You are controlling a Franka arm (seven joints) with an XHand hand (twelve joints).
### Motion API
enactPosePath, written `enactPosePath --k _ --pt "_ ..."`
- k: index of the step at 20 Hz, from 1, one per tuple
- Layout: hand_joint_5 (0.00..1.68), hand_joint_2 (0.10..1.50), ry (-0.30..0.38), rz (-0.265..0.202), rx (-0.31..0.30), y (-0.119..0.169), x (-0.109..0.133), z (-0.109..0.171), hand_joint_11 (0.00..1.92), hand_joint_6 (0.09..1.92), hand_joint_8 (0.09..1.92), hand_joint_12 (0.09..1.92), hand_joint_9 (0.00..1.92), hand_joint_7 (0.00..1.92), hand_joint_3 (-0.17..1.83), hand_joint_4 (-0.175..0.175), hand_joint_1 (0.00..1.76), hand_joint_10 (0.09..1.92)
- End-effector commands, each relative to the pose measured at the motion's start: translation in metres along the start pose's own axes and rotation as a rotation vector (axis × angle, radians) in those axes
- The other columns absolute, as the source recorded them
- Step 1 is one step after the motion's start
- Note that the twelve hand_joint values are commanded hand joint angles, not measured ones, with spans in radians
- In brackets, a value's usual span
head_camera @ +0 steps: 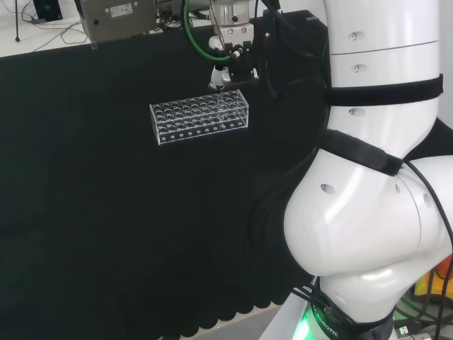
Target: Pick up the test tube.
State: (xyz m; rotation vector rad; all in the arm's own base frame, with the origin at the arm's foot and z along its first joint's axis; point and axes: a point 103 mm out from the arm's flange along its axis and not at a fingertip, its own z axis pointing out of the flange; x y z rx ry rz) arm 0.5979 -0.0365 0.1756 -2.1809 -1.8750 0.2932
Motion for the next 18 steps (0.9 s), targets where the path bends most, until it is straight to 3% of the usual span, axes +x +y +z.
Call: enactPosePath --k 1,18 --pt "1.36 0.61 -0.001 -0.002 0.011 0.001 -0.001 -0.002 1.51 0.52 0.42 0.7 1.75 1.75 0.7 -0.175 1.23 0.22" --pt "1.36 0.54 0.023 -0.023 -0.003 -0.004 0.003 -0.032 1.54 0.58 0.44 0.66 1.81 1.79 0.81 -0.175 1.23 0.18"
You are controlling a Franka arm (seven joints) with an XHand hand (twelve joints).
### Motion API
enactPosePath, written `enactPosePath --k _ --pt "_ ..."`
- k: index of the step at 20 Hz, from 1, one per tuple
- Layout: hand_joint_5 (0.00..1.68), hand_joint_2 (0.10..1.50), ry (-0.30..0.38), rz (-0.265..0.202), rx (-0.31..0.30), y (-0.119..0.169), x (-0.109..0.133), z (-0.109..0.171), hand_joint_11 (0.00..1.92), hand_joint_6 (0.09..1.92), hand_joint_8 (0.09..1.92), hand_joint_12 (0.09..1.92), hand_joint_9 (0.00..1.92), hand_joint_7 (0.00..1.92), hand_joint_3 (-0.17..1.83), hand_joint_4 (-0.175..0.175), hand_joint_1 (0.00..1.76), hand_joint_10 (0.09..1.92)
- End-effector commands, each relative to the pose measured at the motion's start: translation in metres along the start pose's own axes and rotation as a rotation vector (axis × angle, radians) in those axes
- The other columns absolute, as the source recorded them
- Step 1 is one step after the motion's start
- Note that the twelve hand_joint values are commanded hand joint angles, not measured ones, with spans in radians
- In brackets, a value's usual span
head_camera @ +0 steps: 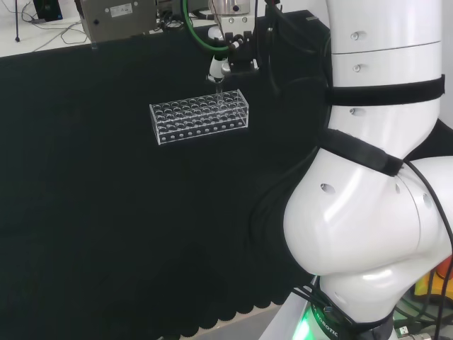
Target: Pick up the test tube.
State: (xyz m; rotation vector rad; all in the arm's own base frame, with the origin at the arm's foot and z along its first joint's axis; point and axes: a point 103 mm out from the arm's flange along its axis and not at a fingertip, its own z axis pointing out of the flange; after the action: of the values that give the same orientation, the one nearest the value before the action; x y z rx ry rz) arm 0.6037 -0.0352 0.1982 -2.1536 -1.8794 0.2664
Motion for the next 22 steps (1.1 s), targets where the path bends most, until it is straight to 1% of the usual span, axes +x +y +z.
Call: enactPosePath --k 1,5,15,22 --pt "1.36 0.54 0.003 -0.006 -0.01 -0.003 0.001 -0.011 1.54 0.58 0.44 0.66 1.81 1.79 0.81 -0.175 1.23 0.18" --pt "1.36 0.55 0.018 -0.016 -0.021 -0.008 0.001 -0.025 1.54 0.58 0.45 0.66 1.81 1.79 0.81 -0.175 1.23 0.17" --pt "1.36 0.55 0.028 -0.047 -0.061 -0.026 0.001 -0.06 1.54 0.58 0.45 0.66 1.81 1.79 0.81 -0.175 1.23 0.17" --pt "1.36 0.55 0.042 -0.072 -0.095 -0.041 0.002 -0.091 1.54 0.58 0.44 0.66 1.81 1.78 0.8 -0.175 1.23 0.17"
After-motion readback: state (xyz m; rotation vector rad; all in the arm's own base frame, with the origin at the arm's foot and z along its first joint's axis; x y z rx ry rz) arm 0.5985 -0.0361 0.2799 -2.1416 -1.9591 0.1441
